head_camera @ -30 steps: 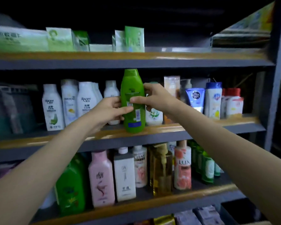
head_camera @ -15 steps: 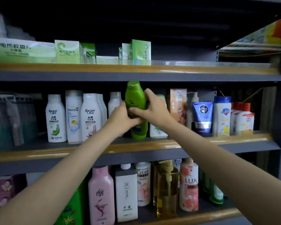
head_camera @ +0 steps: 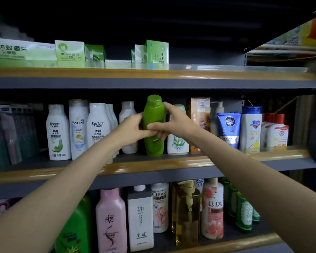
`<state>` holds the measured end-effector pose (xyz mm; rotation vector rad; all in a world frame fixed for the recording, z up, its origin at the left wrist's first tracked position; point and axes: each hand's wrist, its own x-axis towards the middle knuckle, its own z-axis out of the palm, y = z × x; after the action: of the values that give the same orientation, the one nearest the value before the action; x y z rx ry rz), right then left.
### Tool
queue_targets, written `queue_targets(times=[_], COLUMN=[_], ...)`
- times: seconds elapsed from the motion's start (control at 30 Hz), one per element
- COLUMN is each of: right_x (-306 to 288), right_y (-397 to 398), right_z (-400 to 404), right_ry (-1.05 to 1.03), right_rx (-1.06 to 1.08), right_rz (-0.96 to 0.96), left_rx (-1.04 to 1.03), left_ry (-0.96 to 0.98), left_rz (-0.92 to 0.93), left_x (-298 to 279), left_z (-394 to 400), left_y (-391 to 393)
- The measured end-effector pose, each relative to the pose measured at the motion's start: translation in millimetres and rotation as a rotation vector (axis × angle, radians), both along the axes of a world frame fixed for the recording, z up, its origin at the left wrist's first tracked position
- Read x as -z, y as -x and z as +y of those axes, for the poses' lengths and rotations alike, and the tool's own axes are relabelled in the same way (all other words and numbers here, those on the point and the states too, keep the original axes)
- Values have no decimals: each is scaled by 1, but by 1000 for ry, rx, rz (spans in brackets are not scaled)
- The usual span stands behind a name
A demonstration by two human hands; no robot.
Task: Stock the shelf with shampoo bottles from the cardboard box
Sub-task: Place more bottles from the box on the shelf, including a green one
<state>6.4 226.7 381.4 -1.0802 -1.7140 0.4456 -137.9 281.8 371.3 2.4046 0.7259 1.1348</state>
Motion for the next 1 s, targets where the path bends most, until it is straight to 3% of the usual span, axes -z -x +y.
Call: queue_targets(times=[0.13, 0.3, 0.43, 0.67, 1.0], right_x=[2, 11, 13, 38, 39], right_y=[1, 1, -2, -16, -13], right_z=[7, 23, 35, 35, 37], right_ry=[-39, 50, 127, 252, 174], right_rx=[108, 264, 268, 328, 471], right_rz=[81, 162, 185, -5, -187], left_rx=[16, -124, -211, -200, -333], left_ry=[39, 93, 170, 195, 97], left_rz=[-79, -79, -130, 28, 209], left_x=[0, 11, 22, 40, 33], left_z=[7, 24, 38, 46, 45], left_y=[-1, -8, -10, -10, -19])
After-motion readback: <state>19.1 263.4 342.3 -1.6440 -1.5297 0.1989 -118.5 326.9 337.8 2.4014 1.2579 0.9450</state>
